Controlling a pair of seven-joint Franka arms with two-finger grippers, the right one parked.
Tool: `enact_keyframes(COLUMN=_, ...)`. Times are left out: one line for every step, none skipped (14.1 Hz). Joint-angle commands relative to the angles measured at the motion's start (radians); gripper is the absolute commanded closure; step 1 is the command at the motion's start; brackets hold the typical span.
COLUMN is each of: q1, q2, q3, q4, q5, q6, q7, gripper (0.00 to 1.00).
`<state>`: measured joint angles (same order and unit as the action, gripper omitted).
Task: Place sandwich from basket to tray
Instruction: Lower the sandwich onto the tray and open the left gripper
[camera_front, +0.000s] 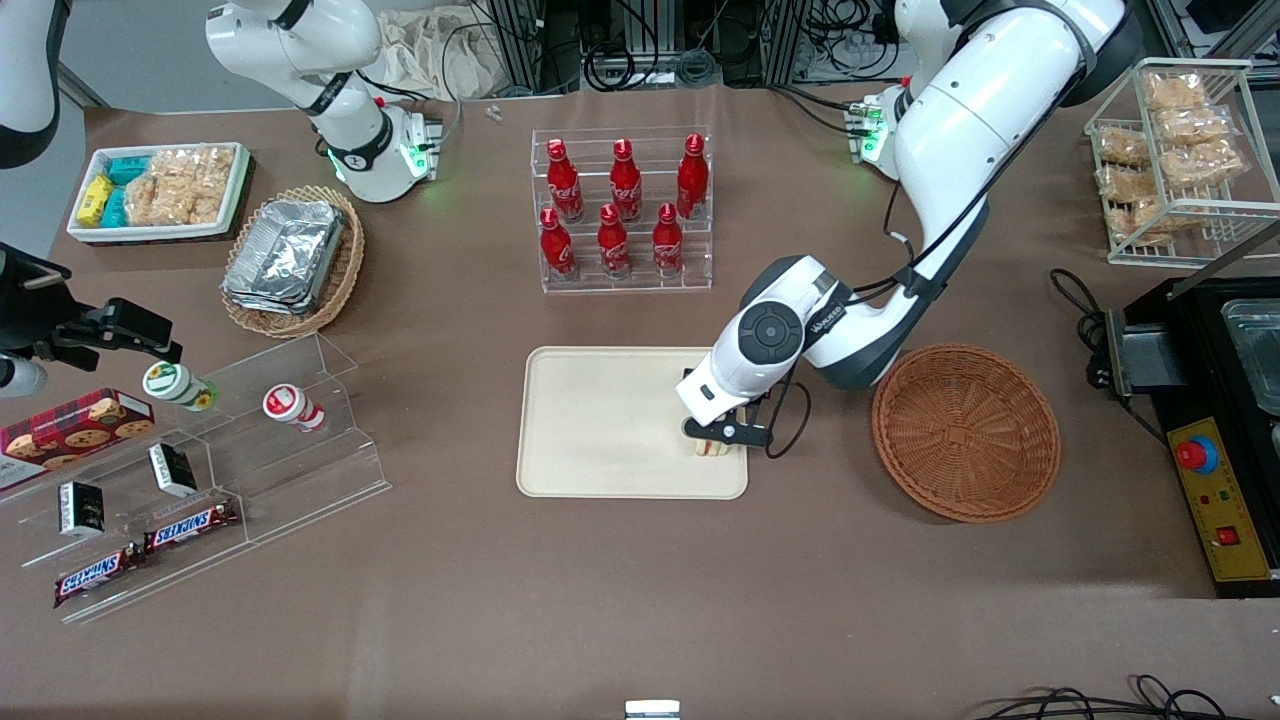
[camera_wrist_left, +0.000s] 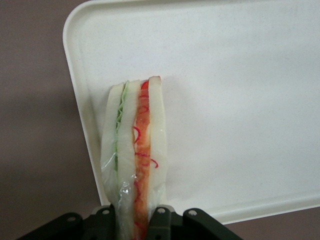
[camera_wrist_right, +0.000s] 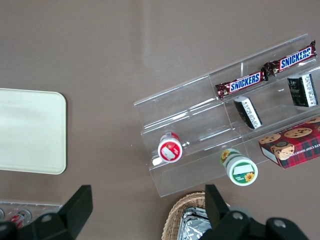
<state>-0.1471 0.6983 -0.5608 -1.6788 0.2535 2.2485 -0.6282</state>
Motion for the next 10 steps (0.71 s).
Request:
enact_keyframes(q1=-0.008, q2=0.044, q3=-0.002, q4=0.051, q5=0.021, q6=0.008, q7=-0.019, gripper=0.23)
enact_keyframes(q1=-0.008, q2=0.058, q3=-0.002, q4=0.074, q5=0.02, q6=0.003, q7=-0.021, gripper=0.03)
enact_keyframes(q1=-0.008, q2=0.058, q3=-0.002, q4=0.074, q5=0.02, q6=0.002, q7=-0.021, gripper=0.01)
enact_keyframes(q1=-0.008, q2=0.056, q3=-0.002, q4=0.074, q5=0.02, q6=0.0, q7=-0.021, gripper=0.01)
enact_keyframes(q1=-0.008, q2=0.053, q3=-0.002, q4=0.074, q5=0.02, q6=-0.003, q7=-0.022, gripper=0.01)
enact_keyframes(q1=-0.008, q2=0.05, q3=-0.002, q4=0.076, q5=0.017, q6=-0.006, q7=-0.022, gripper=0.01)
enact_keyframes(q1=-0.008, q2=0.046, q3=-0.004, q4=0.083, q5=0.009, q6=-0.019, q7=-0.028, gripper=0.01)
enact_keyframes(q1=-0.006, q2=0.038, q3=-0.004, q4=0.103, q5=0.007, q6=-0.053, q7=-0.051, gripper=0.01)
enact_keyframes(q1=-0.005, q2=0.033, q3=-0.005, q4=0.138, q5=0.006, q6=-0.11, q7=-0.067, gripper=0.01)
enact_keyframes(q1=-0.002, q2=0.03, q3=-0.008, q4=0.189, q5=0.004, q6=-0.191, q7=-0.068, gripper=0.01)
